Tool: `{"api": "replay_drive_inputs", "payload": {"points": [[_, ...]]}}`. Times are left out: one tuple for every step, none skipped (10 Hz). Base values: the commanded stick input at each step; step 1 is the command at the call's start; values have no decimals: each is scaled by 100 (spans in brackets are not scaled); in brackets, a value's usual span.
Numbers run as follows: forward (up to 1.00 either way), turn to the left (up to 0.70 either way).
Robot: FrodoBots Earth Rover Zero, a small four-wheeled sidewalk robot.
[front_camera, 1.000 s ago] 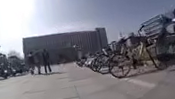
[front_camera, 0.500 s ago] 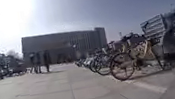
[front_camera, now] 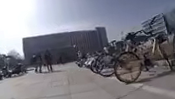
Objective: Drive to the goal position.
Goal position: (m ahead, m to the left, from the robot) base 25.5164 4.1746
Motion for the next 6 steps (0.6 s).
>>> {"api": "replay_drive_inputs", "payload": {"points": [[50,0],[50,0],[50,0],[50,0],[50,50],[50,50]]}}
